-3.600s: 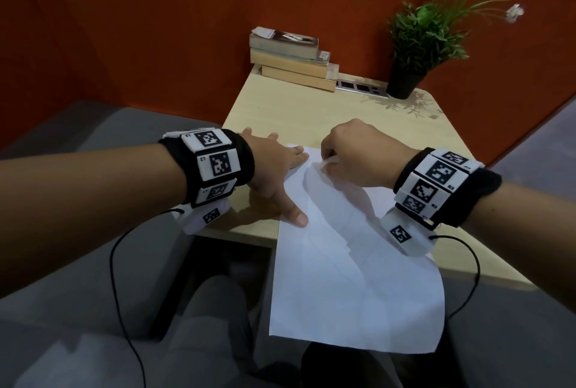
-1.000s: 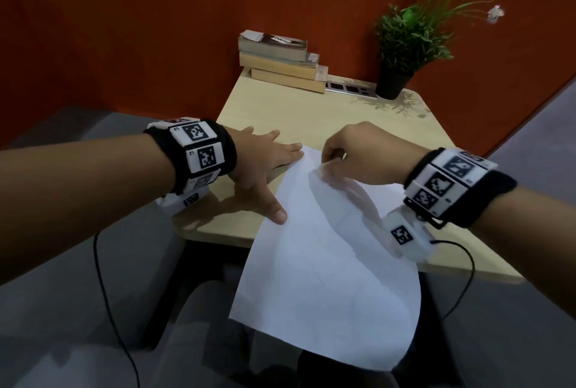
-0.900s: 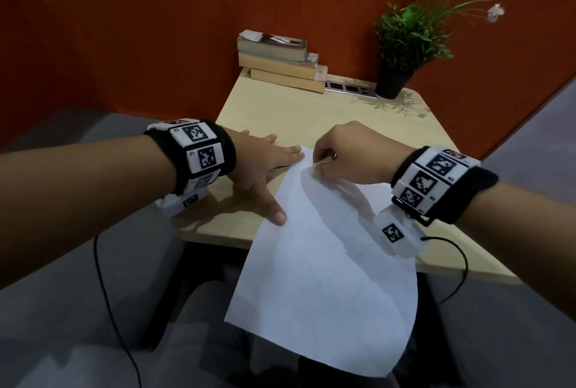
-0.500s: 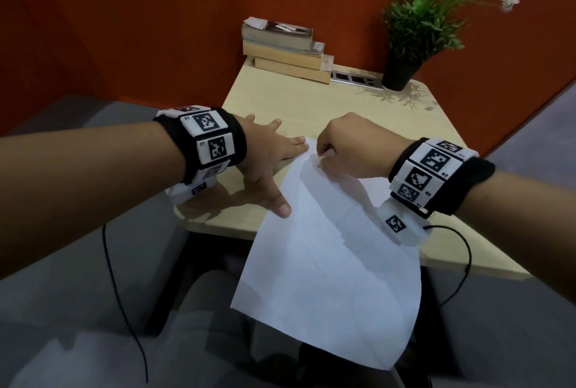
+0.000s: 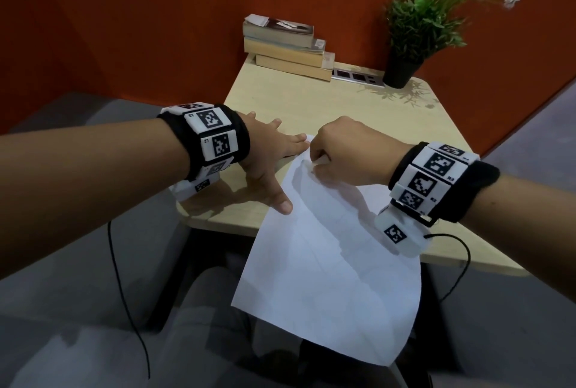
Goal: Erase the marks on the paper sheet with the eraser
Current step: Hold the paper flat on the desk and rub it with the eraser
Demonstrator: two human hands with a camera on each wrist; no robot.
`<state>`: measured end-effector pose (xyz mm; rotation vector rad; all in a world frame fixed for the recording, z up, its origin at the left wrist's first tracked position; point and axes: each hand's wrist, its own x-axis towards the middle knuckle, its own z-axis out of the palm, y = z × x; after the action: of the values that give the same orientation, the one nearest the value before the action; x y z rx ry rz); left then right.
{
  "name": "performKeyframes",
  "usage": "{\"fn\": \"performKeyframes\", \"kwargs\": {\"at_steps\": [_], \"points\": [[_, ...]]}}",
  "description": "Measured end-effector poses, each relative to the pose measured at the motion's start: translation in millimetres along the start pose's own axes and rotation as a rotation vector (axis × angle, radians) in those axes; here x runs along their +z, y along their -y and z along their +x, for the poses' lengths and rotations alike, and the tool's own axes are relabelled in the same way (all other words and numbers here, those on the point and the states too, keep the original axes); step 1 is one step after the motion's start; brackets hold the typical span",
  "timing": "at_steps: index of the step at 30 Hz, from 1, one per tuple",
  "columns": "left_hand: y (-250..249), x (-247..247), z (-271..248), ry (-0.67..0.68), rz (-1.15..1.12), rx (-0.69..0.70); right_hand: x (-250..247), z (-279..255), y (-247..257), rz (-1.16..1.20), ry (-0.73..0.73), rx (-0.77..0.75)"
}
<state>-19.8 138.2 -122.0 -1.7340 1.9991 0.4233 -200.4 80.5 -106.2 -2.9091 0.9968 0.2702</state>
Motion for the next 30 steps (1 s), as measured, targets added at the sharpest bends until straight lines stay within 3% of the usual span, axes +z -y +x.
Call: {"fn": "performKeyframes", "kwargs": {"at_steps": [4,8,13,21,30], "points": [[-1,-3,-1,0.007,0.010,-0.018,-4,6,-13,-0.002,-0.052,0.097],[1,-2,1,0.008,-0.007,-0.012,-2,-1,-2,-0.009,-0.020,-0.007],[1,-11,-2,0.036,-0.050,-0.013,-28,-20,-28,0.055,-0.133,-0.007],[-10,-18,-2,0.047,-0.074,0.042,-4,-45,-47,0.114,-0.041,0.067],[-8,-5,7,0.021,-0.059,0.029,-9,-18,-25,0.064,-0.084,-0.080]]}}
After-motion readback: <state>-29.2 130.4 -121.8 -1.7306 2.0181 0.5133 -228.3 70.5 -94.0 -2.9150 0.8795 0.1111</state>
